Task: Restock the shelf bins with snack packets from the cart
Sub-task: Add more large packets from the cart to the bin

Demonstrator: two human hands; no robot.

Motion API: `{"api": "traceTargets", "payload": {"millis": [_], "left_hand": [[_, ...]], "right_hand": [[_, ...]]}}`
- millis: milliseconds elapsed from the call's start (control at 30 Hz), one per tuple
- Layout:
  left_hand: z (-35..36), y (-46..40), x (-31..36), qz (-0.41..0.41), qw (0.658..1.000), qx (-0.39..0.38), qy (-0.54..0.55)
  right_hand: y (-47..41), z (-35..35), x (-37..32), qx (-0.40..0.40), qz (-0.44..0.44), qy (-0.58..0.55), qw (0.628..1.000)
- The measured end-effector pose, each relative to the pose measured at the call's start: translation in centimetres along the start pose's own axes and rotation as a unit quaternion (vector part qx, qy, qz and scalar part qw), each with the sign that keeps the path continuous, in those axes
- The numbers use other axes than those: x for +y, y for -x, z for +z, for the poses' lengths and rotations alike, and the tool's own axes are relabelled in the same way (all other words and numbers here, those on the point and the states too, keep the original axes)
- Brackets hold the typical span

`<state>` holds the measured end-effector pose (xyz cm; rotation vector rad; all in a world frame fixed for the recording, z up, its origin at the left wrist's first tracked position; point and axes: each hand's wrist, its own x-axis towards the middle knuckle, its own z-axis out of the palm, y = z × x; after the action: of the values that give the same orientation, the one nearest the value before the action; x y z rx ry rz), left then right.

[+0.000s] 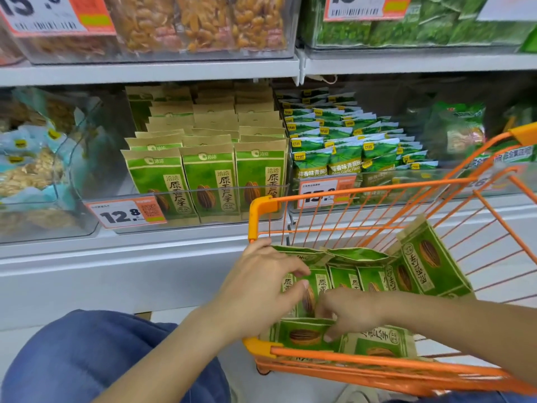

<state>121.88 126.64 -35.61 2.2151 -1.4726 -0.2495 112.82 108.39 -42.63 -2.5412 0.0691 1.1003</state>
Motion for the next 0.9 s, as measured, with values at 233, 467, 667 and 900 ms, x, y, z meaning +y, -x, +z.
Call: {"api": "traceTargets", "payload": {"millis": [233,467,667,900], "left_hand": [[-2.8,-1.9,-0.4,-0.113,0.904,-0.021,0.412],[-6.4,-2.4,0.2,-0.139,0.844,0.081,0.511],[-11.8,2.9,-4.8,-0.238,0.767,0.241,0.544],[-19.8,6.2,-13.2,-0.293,0.808,0.383,0.34]], "right_hand": [[7.3,-12.4,-2.6,0.171,-0.051,-0.085,0.98],[9.4,-18.7,-7.4,0.389,-0.137,-0.278,0.867],[4.8,-18.8,-11.1,0.476,-0.188,-0.377,0.772],[-0.6,-18.1,-15.9,0.568,-0.163,-0.002,0.807]]}}
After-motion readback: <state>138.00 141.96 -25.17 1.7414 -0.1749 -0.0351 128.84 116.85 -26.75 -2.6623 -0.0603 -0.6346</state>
